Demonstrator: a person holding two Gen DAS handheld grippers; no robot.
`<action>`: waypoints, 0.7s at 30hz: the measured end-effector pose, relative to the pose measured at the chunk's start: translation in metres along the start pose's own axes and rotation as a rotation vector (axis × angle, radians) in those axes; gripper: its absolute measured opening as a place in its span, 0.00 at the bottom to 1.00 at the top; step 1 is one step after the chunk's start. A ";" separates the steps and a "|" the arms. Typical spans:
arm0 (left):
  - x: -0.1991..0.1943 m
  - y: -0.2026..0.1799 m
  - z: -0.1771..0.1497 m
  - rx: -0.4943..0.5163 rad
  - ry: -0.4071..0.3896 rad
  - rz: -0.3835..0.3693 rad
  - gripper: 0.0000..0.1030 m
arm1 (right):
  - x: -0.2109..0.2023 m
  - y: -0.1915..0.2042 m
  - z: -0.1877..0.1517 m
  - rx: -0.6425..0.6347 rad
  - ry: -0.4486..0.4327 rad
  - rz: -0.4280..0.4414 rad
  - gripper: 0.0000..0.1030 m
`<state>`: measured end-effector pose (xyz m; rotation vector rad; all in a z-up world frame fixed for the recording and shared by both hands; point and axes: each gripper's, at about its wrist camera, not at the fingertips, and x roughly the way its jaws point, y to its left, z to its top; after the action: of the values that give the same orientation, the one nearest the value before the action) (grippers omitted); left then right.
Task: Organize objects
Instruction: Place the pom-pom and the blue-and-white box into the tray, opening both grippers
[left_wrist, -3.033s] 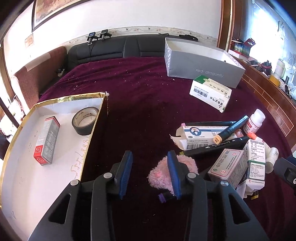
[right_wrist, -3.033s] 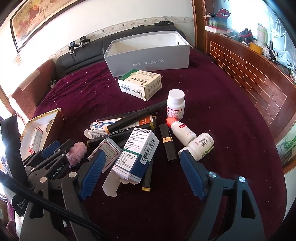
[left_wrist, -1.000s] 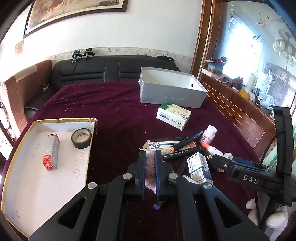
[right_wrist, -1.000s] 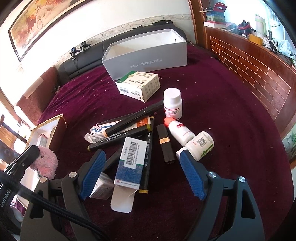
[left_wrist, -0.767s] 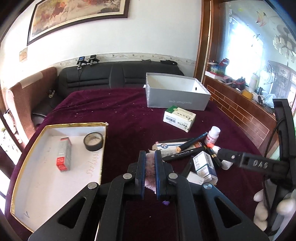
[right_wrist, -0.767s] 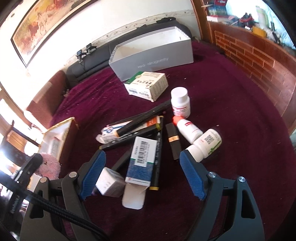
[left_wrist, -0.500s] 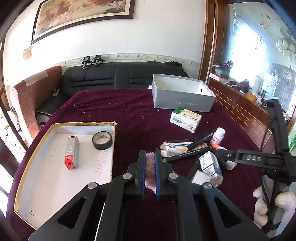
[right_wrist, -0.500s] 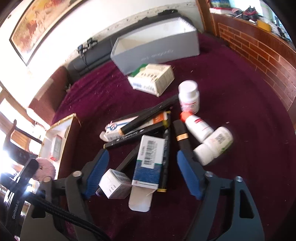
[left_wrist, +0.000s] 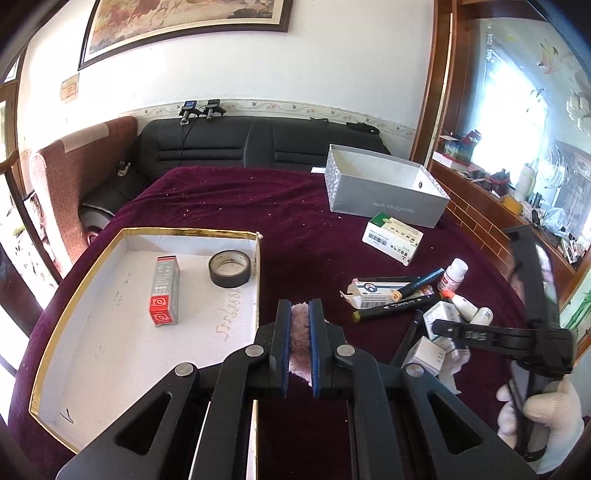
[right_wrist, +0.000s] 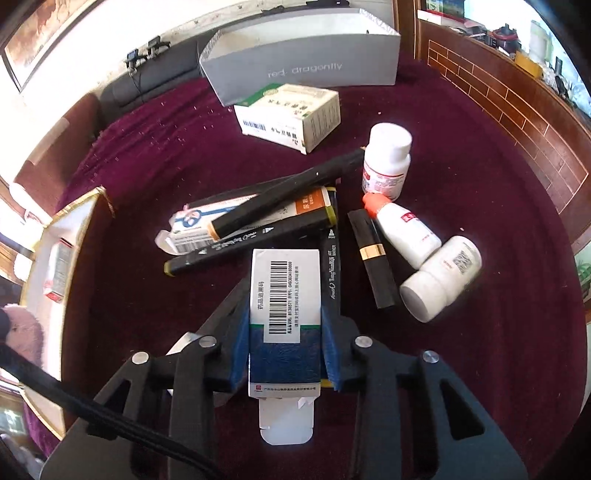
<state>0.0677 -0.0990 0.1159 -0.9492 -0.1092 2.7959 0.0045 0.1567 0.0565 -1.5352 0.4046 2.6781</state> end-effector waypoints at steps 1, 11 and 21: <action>0.000 0.002 0.000 -0.002 -0.001 0.004 0.06 | -0.006 -0.002 -0.001 0.009 -0.009 0.023 0.30; -0.016 0.055 0.016 -0.044 -0.055 0.104 0.07 | -0.069 0.041 0.010 -0.035 -0.086 0.215 0.31; 0.030 0.166 0.049 -0.192 0.026 0.222 0.07 | -0.024 0.184 0.030 -0.147 0.055 0.521 0.31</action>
<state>-0.0110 -0.2561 0.1159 -1.1027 -0.2898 3.0173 -0.0361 -0.0116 0.1300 -1.7499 0.7126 3.1120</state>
